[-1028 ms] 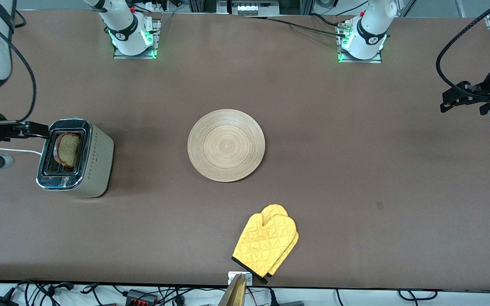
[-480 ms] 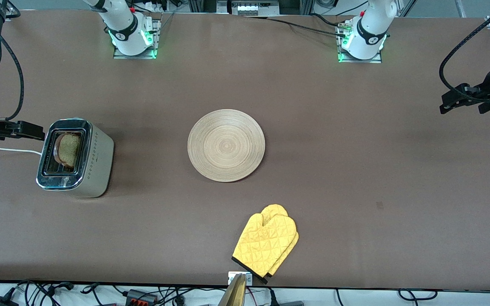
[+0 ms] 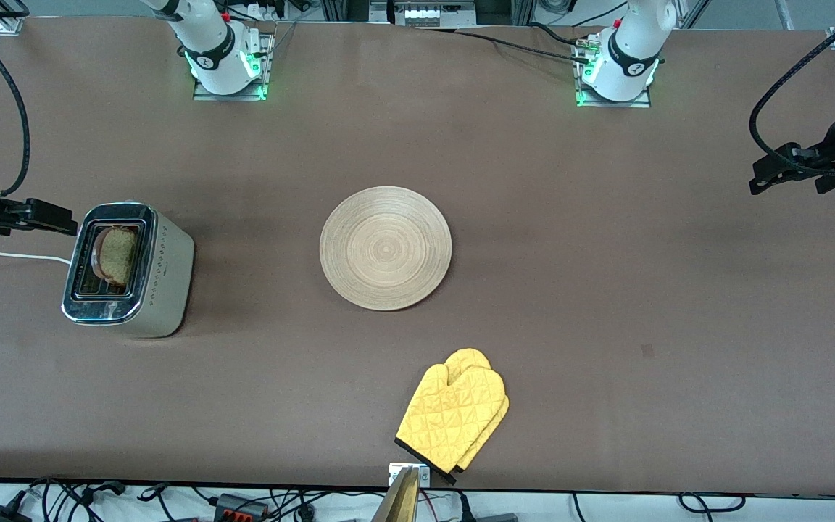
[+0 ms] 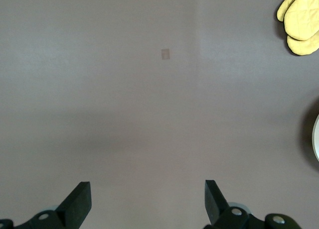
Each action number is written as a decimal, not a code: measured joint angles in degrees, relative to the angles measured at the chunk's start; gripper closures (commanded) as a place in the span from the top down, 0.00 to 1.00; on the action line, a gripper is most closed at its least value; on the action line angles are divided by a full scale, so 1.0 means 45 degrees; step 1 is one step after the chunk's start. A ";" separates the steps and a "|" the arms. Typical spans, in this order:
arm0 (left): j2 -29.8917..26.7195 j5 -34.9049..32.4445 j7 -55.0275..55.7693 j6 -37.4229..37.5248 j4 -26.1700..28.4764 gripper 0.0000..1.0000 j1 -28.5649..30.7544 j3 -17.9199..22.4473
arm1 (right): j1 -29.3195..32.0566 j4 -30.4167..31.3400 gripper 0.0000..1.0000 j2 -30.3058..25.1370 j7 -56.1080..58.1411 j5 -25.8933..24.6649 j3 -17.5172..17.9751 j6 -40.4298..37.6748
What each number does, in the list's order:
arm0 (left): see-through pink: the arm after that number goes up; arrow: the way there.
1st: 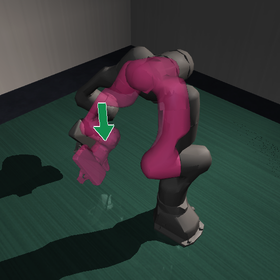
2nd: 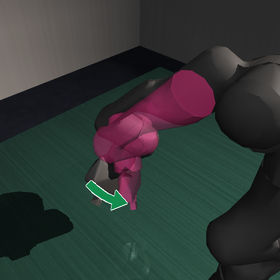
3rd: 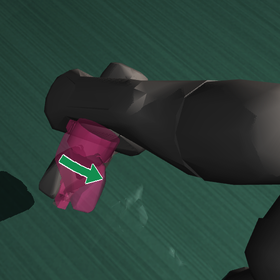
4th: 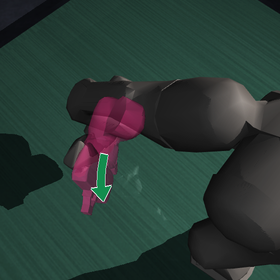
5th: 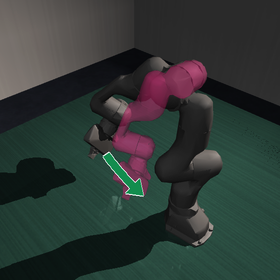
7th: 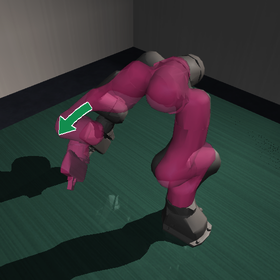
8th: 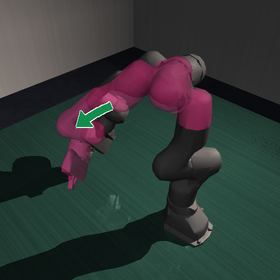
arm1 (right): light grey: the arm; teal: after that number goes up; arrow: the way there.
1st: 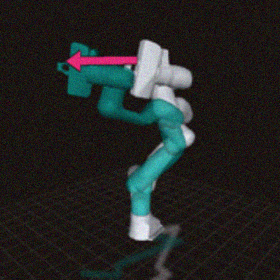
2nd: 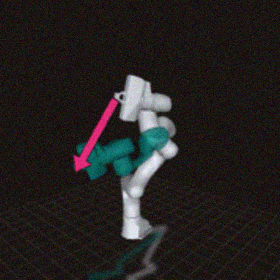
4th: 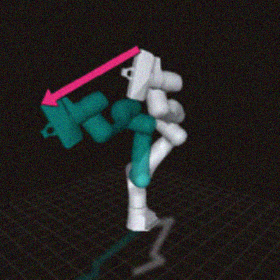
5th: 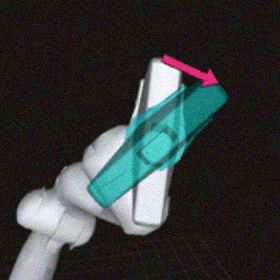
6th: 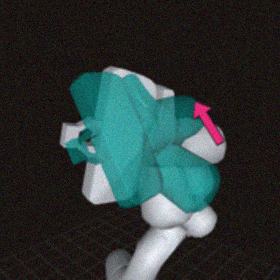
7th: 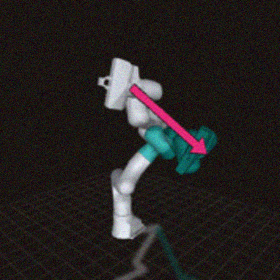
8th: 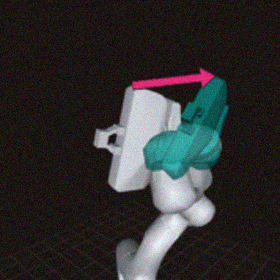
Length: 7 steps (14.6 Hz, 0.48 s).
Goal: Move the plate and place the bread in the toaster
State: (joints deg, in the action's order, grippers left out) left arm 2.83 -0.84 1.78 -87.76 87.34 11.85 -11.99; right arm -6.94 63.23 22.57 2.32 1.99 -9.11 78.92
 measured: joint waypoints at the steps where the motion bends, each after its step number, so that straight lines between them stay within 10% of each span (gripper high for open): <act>1: 0.0000 0.0000 0.0009 0.0000 0.0000 1.00 -0.0001 -0.0001 | 0.0016 0.0278 1.00 -0.0140 -0.0005 0.0000 0.0000 0.0520; 7: 0.0000 0.0000 0.0025 0.0000 0.0000 1.00 0.0010 0.0004 | 0.0654 0.3808 1.00 -0.2315 -0.0007 -0.0007 0.0397 0.2988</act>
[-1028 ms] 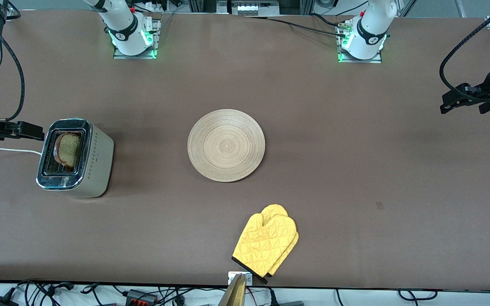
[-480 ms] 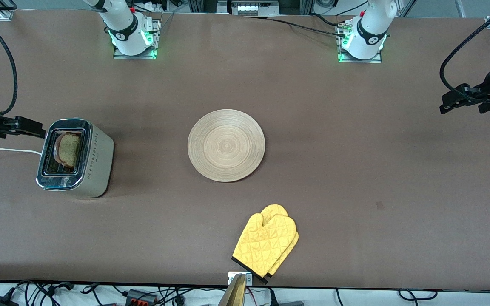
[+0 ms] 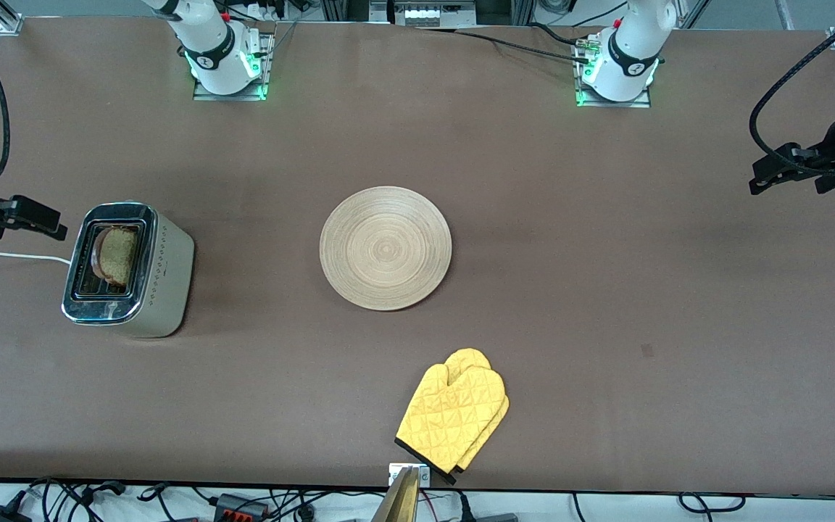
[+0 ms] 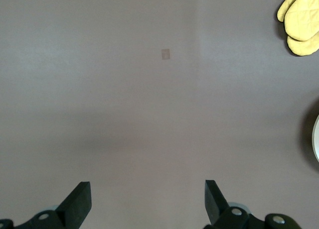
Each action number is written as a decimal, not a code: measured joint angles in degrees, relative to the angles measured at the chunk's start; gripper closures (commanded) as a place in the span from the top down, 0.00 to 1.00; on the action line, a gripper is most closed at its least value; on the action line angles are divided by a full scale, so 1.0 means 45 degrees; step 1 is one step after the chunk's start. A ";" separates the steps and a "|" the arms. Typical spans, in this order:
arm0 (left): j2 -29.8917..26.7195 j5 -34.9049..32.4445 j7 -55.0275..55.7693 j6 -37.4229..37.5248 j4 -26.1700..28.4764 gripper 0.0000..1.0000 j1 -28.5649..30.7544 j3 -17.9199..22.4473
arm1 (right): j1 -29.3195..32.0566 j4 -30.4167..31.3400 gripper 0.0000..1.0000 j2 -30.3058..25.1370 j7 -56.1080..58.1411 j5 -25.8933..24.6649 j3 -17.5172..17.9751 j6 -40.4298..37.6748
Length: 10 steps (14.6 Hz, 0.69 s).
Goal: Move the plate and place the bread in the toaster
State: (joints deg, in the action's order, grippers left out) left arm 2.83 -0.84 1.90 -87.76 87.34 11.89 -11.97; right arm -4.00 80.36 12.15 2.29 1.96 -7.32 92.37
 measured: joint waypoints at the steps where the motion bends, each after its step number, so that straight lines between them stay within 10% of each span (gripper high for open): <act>1: 0.0000 0.0000 0.0001 0.0000 0.0000 1.00 0.0000 0.0000 | -0.0001 0.0193 1.00 -0.0169 0.0000 -0.0014 0.0059 0.0024; 10: 0.0000 0.0000 0.0010 0.0000 0.0000 1.00 0.0018 0.0003 | -0.0003 0.3509 1.00 -0.2399 0.0000 -0.0310 0.0156 0.0695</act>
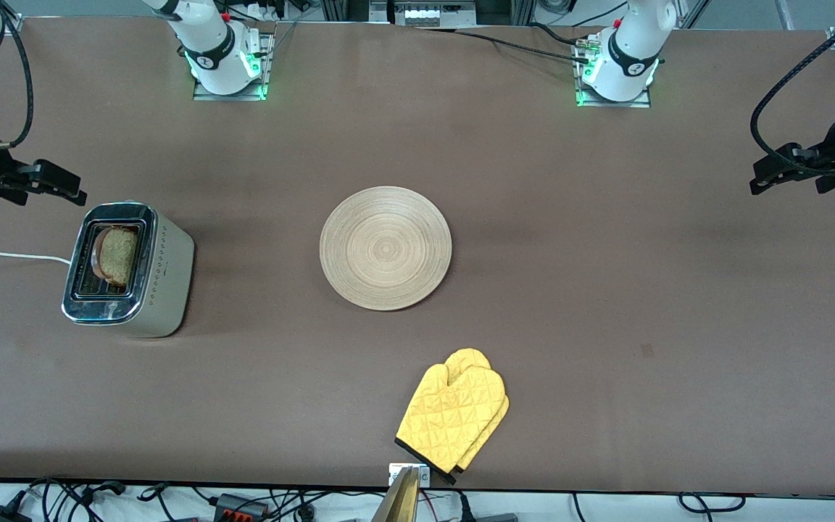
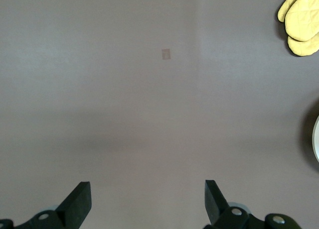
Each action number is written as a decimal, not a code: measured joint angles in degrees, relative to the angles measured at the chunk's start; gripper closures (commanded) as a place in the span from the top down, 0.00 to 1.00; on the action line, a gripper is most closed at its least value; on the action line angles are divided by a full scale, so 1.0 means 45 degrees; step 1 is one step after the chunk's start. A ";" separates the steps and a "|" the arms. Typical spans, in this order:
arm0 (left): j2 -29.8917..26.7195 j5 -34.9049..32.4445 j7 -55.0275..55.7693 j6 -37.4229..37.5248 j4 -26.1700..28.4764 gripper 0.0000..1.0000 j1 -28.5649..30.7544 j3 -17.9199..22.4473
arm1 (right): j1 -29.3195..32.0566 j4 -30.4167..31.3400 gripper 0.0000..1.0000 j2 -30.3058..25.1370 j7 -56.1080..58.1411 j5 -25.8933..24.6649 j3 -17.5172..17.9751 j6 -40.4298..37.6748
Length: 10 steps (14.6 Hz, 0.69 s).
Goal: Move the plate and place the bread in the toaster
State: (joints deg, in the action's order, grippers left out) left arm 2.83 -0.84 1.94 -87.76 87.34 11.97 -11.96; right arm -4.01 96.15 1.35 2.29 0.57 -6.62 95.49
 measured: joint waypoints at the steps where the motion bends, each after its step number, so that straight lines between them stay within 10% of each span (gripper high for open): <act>1: 0.0000 0.0000 0.0000 0.0000 0.0000 1.00 0.0000 0.0002 | 0.0000 0.0202 1.00 -0.0216 0.0000 -0.0094 0.0009 0.0000; 10: 0.0000 0.0000 0.0005 0.0000 0.0000 1.00 0.0007 0.0008 | -0.0001 0.0697 1.00 -0.0744 0.0016 -0.0171 0.0060 0.0052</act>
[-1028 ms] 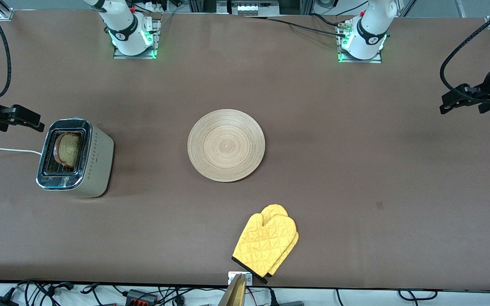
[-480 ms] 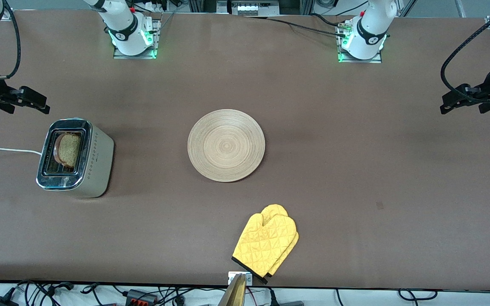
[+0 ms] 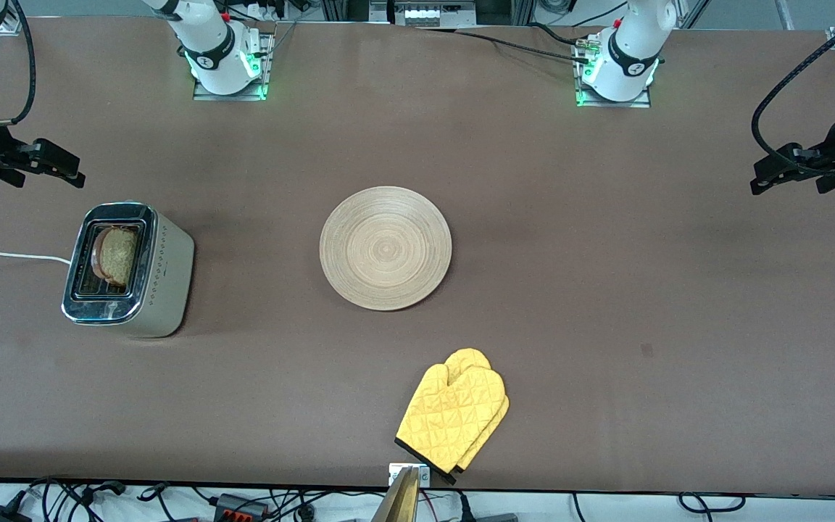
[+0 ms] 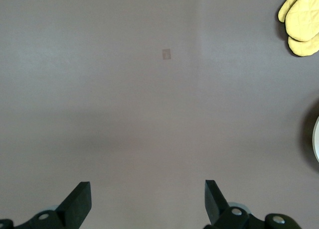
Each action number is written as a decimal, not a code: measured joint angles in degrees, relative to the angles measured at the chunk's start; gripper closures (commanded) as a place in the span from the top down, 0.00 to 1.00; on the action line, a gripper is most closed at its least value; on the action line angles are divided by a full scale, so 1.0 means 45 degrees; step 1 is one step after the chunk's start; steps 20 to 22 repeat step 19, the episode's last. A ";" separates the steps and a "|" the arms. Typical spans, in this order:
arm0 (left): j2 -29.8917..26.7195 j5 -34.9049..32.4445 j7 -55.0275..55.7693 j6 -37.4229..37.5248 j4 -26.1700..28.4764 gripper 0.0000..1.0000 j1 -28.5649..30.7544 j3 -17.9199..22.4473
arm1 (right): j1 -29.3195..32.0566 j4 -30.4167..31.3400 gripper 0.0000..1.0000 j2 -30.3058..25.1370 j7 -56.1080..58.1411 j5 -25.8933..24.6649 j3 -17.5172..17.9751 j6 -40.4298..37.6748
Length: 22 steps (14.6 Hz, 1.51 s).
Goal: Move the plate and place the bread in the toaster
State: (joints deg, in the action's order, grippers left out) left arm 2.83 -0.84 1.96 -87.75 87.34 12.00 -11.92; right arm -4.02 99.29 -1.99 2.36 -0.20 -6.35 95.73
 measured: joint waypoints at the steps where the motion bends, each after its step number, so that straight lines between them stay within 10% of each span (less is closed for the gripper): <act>1: 0.0000 0.0000 0.0000 0.0000 0.0000 1.00 0.0000 0.0000 | 0.0003 0.0001 1.00 -0.0001 0.0000 -0.0006 0.0000 0.0000; 22: 0.0000 0.0000 0.0003 0.0000 0.0000 1.00 0.0014 0.0008 | 0.0026 0.0004 1.00 -0.0046 -0.0017 -0.0031 -0.0009 -0.0147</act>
